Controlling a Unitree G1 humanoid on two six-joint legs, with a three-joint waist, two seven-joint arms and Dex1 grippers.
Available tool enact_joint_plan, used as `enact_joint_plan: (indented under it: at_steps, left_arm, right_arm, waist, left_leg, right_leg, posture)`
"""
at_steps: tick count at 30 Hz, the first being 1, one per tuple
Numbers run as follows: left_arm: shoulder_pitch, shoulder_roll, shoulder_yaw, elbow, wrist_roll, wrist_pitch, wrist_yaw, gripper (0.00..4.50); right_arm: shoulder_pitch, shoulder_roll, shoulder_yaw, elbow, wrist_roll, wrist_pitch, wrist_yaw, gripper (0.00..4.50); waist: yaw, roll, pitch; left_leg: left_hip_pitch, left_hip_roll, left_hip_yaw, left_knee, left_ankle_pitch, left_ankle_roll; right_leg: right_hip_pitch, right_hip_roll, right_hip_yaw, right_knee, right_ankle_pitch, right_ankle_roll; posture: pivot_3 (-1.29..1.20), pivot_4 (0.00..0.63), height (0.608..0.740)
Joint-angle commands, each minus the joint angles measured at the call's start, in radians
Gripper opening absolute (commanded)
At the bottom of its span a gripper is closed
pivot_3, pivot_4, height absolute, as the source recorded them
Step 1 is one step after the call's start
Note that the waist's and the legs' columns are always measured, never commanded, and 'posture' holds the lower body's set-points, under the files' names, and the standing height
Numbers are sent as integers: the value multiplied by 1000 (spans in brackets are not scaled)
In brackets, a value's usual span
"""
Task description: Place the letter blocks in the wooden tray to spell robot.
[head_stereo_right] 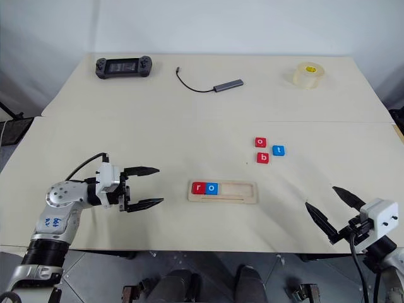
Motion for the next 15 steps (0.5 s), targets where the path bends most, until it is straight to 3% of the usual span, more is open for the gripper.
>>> enact_joint_plan:
  at_steps: [1,4,8,11,15]
  left_arm:
    - [28,15,26,-97,-52,73,22,4477]
    - [49,-1,47,-151,-55,77,73,4477]
    - [74,-14,57,-193,-58,81,113,4477]
    - [100,-22,67,-201,-49,71,140,4477]
    - [119,-37,66,-210,-41,62,172,4477]
  right_arm:
    - [-36,-15,12,1,8,-1,1,4500]
    - [-218,-94,82,-33,39,175,-67,4500]
    - [-421,-272,230,-36,-15,574,-184,4500]
    - [-669,-295,327,21,-16,785,-272,4500]
    - [-813,-287,411,73,-39,917,-298,4500]
  waist:
    - [-1,0,0]
    - [-9,1,0]
    - [-21,2,0]
    - [-22,2,0]
    - [-11,2,0]
  left_leg:
    - [0,0,0,0,0,0]
    - [0,0,1,1,0,0]
    - [0,0,2,1,0,0]
    - [-1,4,-2,1,-1,-3]
    - [-4,4,-3,-1,0,-3]
  right_leg:
    - [0,0,0,0,0,0]
    - [0,0,0,1,0,0]
    - [-2,-1,2,0,0,-1]
    - [-2,0,2,1,-2,-5]
    - [-4,1,0,1,-3,-5]
  posture:
    - [0,150,740]
    - [0,150,740]
    - [0,150,740]
    - [0,150,740]
    - [0,150,740]
